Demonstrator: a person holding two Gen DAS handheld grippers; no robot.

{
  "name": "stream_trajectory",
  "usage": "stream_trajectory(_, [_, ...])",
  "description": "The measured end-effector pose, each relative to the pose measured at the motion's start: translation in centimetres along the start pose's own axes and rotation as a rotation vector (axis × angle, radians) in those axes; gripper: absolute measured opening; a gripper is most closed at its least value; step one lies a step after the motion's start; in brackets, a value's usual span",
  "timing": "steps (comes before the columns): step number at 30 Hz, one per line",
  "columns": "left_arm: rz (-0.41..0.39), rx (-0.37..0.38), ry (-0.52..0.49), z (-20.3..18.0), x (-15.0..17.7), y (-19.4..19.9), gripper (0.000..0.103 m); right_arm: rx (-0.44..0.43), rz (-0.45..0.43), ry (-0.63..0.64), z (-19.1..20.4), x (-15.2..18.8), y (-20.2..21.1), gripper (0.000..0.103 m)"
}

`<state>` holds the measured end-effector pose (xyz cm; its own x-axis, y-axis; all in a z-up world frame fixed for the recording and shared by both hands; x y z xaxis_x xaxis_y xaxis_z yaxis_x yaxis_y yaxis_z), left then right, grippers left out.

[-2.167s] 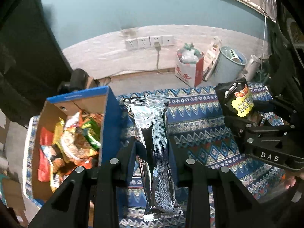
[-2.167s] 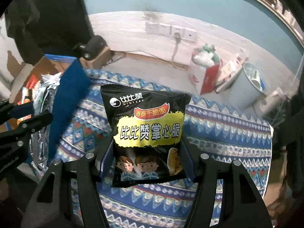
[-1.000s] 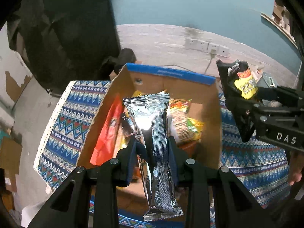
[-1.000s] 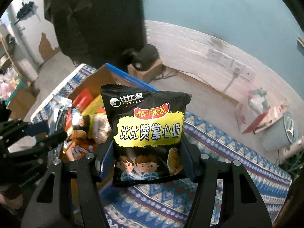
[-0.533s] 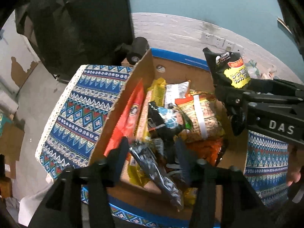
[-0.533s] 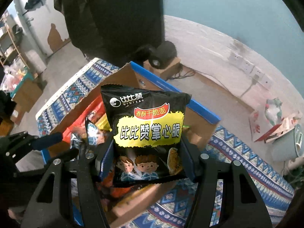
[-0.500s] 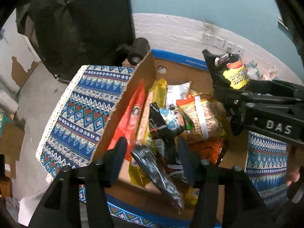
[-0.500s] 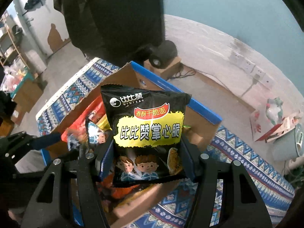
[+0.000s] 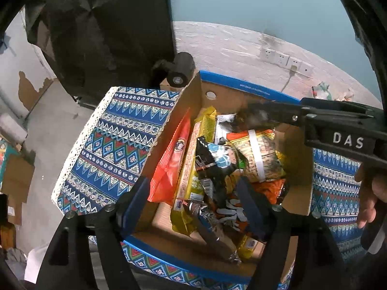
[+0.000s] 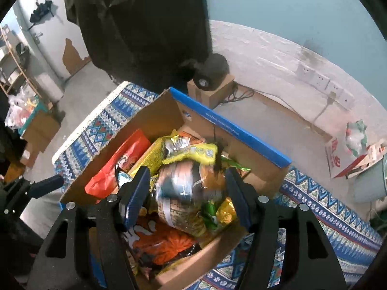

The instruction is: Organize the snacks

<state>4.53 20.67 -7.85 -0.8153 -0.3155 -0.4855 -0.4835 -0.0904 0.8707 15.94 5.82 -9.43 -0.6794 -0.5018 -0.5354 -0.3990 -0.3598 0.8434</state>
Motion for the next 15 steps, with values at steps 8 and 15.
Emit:
stream_trajectory(8, [-0.037,0.019,-0.005,-0.2,-0.1,2.0,0.081,0.059,-0.039,-0.014,-0.4,0.9,3.3,0.074])
stream_trajectory(15, [-0.070,0.022,-0.020,-0.6,0.0,3.9,0.085,0.124,-0.034,-0.014,-0.2,2.8,5.7,0.075])
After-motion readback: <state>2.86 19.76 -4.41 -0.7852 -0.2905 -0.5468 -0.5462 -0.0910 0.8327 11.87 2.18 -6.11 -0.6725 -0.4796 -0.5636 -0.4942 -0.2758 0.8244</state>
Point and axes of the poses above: each gripper's, at about its wrist camera, not at the fingertips, and y roughly against the way its jaws point, z to its left, x to its underside, the point moved 1 cm from there along -y, roughly the way its jaws point, and after that the axes turned 13 degrees about y, right-handed, at the moved point
